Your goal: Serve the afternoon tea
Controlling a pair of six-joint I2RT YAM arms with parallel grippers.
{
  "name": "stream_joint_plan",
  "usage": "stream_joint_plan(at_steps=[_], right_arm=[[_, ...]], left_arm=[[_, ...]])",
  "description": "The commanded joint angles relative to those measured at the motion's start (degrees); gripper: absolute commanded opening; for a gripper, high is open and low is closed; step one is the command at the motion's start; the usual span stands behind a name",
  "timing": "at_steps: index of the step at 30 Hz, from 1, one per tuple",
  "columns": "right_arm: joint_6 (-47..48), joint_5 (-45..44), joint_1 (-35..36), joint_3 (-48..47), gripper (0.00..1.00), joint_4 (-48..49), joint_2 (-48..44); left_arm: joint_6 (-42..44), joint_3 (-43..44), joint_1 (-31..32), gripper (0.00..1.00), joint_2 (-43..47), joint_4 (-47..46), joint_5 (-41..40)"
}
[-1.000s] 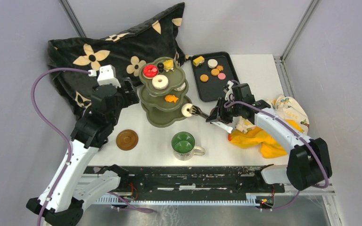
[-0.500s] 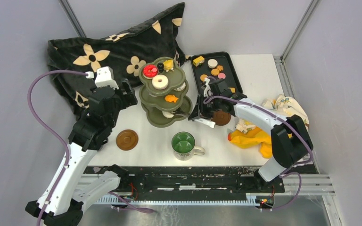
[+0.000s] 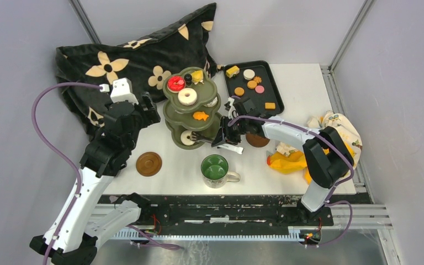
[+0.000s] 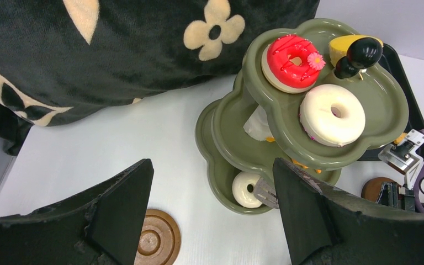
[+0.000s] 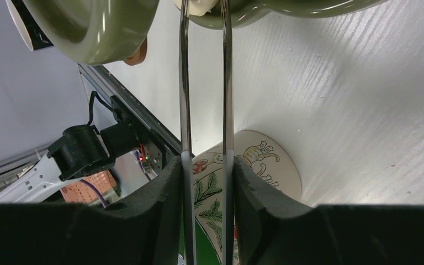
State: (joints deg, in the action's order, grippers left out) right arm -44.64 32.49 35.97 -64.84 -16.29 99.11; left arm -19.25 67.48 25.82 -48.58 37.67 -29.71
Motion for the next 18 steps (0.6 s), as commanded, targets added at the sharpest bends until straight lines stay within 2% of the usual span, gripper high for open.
stream_joint_plan(at_steps=[1,13,18], right_arm=[[0.1,-0.3,0.0,-3.2,0.39,2.1,-1.7],[3.5,-8.4,-0.2,-2.7,0.45,-4.7,-8.6],[4.2,-8.4,-0.5,-2.8,0.47,-5.8,-9.4]], left_arm=[[-1.1,1.9,-0.3,0.86,0.7,-0.7,-0.8],[-1.0,1.8,-0.3,0.87,1.4,0.0,-0.6],[-1.1,1.9,-0.3,0.86,1.9,0.4,-0.6]])
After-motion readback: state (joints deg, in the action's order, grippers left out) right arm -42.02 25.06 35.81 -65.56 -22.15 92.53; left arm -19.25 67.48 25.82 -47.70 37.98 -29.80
